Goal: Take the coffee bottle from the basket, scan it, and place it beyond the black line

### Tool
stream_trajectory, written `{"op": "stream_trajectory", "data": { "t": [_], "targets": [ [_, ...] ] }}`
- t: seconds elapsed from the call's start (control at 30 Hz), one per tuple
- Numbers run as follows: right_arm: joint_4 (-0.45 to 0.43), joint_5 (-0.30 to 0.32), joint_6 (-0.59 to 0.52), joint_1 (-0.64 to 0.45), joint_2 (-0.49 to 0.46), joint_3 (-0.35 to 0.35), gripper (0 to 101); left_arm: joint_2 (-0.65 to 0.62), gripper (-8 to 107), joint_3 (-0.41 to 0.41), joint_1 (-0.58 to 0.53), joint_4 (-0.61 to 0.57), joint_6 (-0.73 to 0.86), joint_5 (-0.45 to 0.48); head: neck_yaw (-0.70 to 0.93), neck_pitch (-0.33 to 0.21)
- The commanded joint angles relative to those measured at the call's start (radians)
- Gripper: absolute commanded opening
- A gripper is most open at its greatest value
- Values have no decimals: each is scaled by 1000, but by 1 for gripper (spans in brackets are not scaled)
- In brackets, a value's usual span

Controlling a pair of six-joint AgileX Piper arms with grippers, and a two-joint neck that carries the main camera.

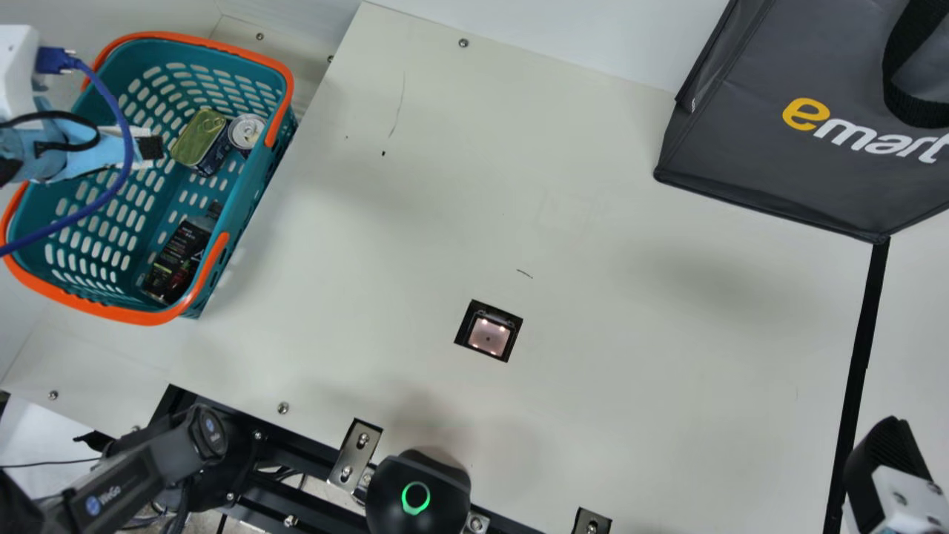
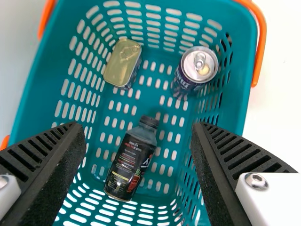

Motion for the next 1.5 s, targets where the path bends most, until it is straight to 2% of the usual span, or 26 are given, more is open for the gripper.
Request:
{"op": "stream_trajectory", "data": {
  "t": [0.0, 0.37, 0.67, 0.97, 1.47],
  "targets": [
    [0, 0, 0, 0, 0, 0, 91, 11, 90, 11, 1, -4, 31, -6, 2, -27],
    [0, 0, 0, 0, 0, 0, 91, 84, 90, 69, 11, -53, 159, -52, 2, -27],
    [0, 1, 0, 0, 0, 0, 91, 178, 90, 85, 35, -105, 277, -97, 2, -27],
    [0, 1, 0, 0, 0, 0, 91, 300, 90, 58, 66, -169, 398, -130, 2, -27],
    [0, 1, 0, 0, 0, 0, 91, 438, 90, -11, 109, -218, 605, -93, 2, -27]
  ]
}}
